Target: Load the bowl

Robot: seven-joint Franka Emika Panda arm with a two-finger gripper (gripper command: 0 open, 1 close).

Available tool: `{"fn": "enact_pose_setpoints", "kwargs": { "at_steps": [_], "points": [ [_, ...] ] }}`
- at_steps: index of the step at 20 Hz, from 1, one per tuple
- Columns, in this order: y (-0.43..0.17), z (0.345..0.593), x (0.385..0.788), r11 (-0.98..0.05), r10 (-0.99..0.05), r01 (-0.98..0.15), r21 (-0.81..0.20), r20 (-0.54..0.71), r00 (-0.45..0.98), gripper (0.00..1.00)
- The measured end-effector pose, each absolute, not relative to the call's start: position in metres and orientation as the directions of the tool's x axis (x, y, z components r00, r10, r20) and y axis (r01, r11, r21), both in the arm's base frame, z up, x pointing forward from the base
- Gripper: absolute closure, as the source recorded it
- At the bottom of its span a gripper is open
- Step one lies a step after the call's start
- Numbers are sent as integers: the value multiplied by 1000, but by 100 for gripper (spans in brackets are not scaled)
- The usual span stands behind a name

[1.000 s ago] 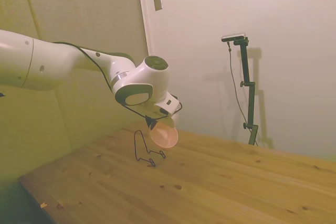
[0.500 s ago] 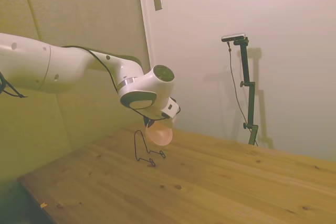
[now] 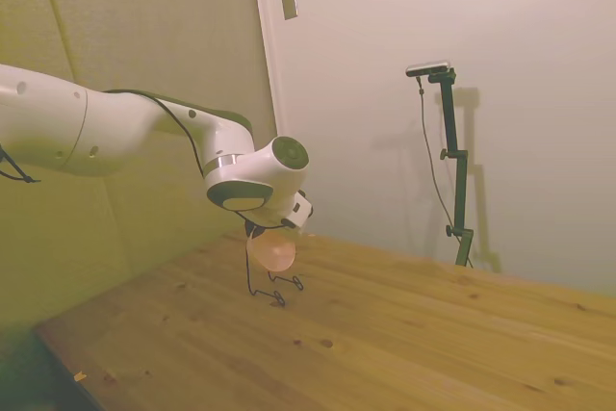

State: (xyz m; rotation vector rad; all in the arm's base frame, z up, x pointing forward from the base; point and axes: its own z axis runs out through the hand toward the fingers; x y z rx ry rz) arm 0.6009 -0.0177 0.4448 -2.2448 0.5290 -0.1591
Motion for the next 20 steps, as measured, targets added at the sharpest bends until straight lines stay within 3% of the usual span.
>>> {"fn": "enact_pose_setpoints", "kwargs": {
  "at_steps": [20],
  "points": [
    [-27, 394, 591, -473, -420, -257, -843, -41, 907, 100]
  ]
}}
